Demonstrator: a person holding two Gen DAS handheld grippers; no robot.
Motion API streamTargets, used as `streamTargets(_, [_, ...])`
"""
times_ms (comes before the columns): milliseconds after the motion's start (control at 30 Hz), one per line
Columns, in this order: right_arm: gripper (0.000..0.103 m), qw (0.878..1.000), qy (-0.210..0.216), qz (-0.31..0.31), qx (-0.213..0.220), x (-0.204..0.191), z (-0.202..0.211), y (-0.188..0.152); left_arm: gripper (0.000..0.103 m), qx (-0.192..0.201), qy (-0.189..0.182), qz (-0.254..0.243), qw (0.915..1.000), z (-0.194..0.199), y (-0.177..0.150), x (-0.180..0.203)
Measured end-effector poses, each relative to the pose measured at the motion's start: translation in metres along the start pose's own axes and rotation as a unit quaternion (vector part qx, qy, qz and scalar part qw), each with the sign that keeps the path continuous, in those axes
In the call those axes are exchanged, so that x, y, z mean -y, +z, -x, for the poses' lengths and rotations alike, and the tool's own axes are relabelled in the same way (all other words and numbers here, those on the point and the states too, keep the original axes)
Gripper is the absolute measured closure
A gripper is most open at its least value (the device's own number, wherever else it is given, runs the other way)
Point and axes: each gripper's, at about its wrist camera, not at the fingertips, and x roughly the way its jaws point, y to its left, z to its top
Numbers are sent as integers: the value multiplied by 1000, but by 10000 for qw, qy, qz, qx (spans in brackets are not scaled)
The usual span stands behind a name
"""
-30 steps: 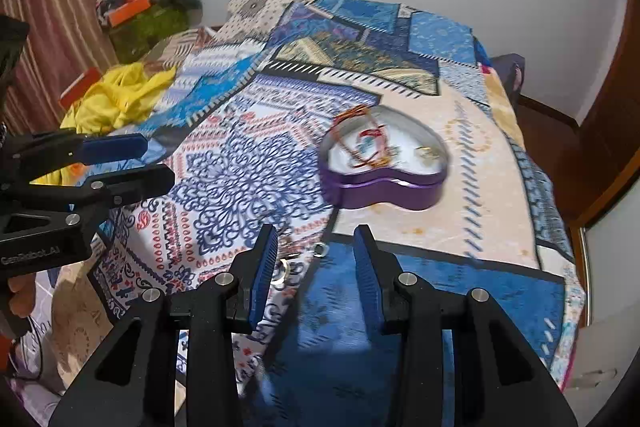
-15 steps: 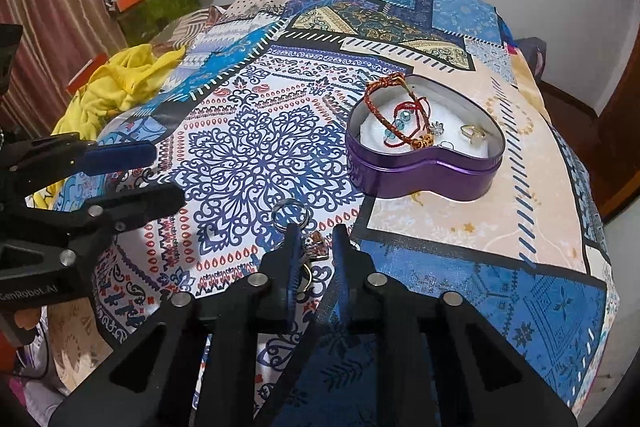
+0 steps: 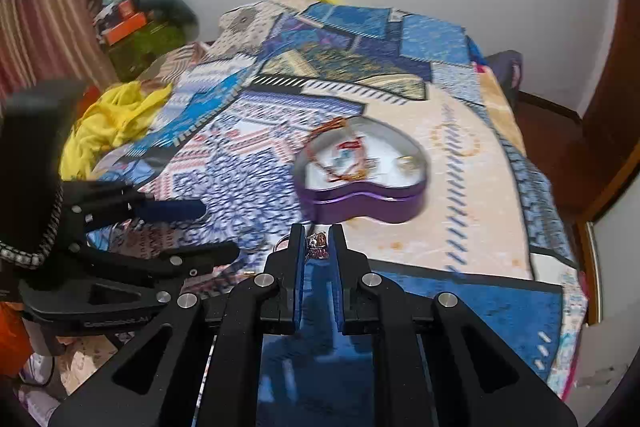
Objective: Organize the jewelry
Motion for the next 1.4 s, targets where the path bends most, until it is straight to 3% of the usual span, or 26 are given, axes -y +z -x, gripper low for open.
streamTargets(100, [93,9999,-47,-95,23,8,2,-1,65,-47,-49,-84,9999,-6,2,5])
streamTargets(167, [93,9999,-61,-148,22,11,1,-2,83,-42,-60,-160,9998,-8,3,9])
streamTargets(467, [93,9995,-79,-252,146,17,9,0,84,512,41,-140,9986,18,14,13])
streamTargets(1000, [93,9953,-208,-451,837,34,41,31,84,1393,10,-282,9898,70,62,26])
streamTargets(1200, [93,9937,-174,-489,992,37,40,43,84,1494,-45,-251,9884,66,73,28])
streamTargets(1400, [93,9948,-138,-539,850,40,22,46,84,1260,-54,-189,9918,41,74,25])
